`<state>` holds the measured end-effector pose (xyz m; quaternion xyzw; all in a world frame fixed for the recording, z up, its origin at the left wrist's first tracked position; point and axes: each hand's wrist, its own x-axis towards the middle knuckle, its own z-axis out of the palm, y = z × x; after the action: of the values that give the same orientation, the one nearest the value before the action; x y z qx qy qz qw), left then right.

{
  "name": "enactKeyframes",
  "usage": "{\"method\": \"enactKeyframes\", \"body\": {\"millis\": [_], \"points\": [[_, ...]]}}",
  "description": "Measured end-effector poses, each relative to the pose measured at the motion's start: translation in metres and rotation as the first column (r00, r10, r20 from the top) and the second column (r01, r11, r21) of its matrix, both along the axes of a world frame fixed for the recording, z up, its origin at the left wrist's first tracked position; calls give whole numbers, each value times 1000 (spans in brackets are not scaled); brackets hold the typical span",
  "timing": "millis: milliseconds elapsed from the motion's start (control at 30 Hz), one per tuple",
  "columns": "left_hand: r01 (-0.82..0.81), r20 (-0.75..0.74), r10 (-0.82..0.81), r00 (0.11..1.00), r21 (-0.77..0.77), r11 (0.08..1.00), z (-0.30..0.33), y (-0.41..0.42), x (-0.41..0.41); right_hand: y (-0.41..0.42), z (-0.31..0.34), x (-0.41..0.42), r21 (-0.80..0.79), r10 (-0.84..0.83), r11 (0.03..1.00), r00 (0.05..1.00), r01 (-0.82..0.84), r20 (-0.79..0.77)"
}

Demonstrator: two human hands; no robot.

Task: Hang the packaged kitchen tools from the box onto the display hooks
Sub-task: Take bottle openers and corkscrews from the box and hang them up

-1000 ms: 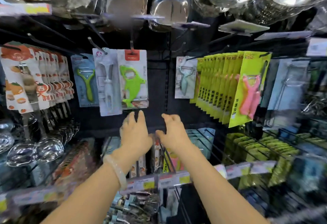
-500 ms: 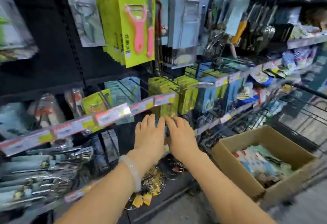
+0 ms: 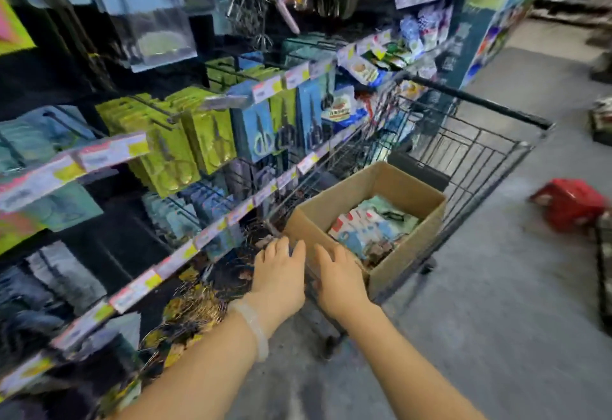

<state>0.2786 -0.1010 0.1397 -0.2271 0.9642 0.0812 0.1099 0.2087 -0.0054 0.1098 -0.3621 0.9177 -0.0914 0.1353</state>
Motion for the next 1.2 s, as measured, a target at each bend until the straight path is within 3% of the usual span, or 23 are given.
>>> {"method": "enactKeyframes", "body": {"millis": [367, 567, 933, 1200], "points": [[126, 37, -128, 991, 50, 991, -51, -3, -111, 7, -35, -102, 84, -182, 981, 978, 175, 99], [114, 96, -126, 987, 121, 986, -76, -31, -169, -18, -57, -165, 176, -218, 965, 967, 193, 133], [94, 221, -135, 966, 187, 978, -117, -57, -233, -45, -100, -238, 331, -267, 928, 926, 173, 266], [-66, 307, -26, 951, 287, 956, -148, -51, -264, -46, -146, -288, 417, -231, 908, 873, 36, 429]]}}
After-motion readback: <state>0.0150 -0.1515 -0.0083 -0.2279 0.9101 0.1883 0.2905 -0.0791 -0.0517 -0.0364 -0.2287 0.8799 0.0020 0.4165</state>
